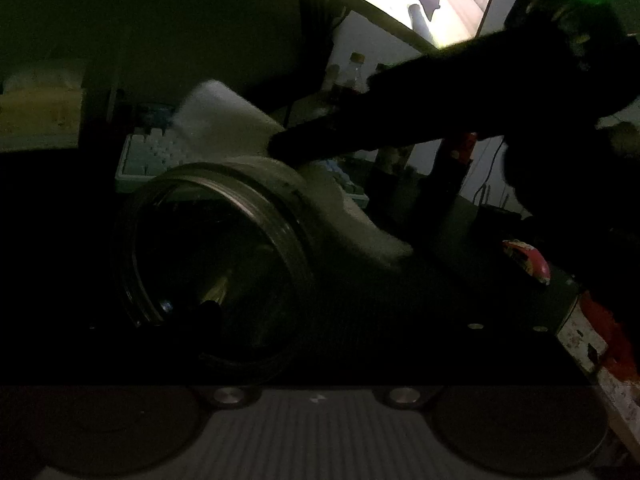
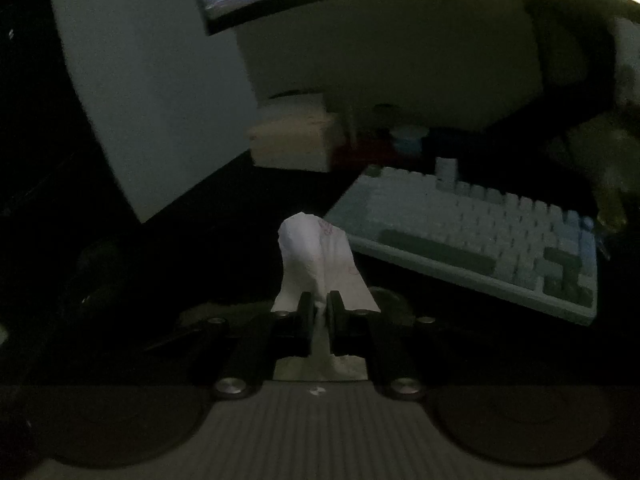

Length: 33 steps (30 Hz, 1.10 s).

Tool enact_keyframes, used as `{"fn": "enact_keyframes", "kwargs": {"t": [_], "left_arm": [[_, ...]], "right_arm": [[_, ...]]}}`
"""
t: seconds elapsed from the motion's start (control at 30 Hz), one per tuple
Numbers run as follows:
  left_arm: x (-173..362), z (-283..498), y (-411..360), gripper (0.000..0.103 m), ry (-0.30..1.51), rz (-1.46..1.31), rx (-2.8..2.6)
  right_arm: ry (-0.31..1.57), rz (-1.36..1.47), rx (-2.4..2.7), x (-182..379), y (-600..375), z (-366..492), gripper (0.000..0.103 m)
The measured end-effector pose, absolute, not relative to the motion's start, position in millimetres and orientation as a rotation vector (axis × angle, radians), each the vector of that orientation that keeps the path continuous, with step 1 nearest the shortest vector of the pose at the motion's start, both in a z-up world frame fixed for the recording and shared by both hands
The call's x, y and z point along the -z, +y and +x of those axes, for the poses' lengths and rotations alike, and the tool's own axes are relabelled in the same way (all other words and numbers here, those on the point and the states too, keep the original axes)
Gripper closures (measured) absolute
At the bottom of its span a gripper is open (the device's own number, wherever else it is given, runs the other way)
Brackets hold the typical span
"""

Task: Clean container
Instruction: 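Scrub the jar's inner wall with the right gripper's tissue while the left holds the jar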

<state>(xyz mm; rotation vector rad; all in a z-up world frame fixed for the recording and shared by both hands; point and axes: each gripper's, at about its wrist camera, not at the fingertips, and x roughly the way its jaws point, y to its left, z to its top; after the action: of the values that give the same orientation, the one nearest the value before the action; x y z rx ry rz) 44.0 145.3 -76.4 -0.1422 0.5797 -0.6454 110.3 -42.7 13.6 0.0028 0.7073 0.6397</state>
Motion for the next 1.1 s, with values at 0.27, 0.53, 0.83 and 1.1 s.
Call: {"fn": "enact_keyframes", "kwargs": {"t": [0.27,0.53,0.83,1.1], "left_arm": [[76.1,55.8,148.1,0.000,0.578,-0.139,0.648],[77.0,47.8,144.2,0.000,0.578,-0.133,0.648],[75.6,46.2,144.6,0.000,0.578,-0.130,0.648],[75.7,48.2,145.3,0.000,0.577,-0.130,0.647]], "right_arm": [[0.698,-0.002,-0.631,-12.8,-44.8,108.9,0.094],[0.702,-0.004,-0.630,-14.0,-44.1,108.2,0.094],[0.699,-0.002,-0.627,-13.4,-44.2,106.7,0.094],[0.698,0.000,-0.627,-13.4,-45.0,106.2,0.094]]}}
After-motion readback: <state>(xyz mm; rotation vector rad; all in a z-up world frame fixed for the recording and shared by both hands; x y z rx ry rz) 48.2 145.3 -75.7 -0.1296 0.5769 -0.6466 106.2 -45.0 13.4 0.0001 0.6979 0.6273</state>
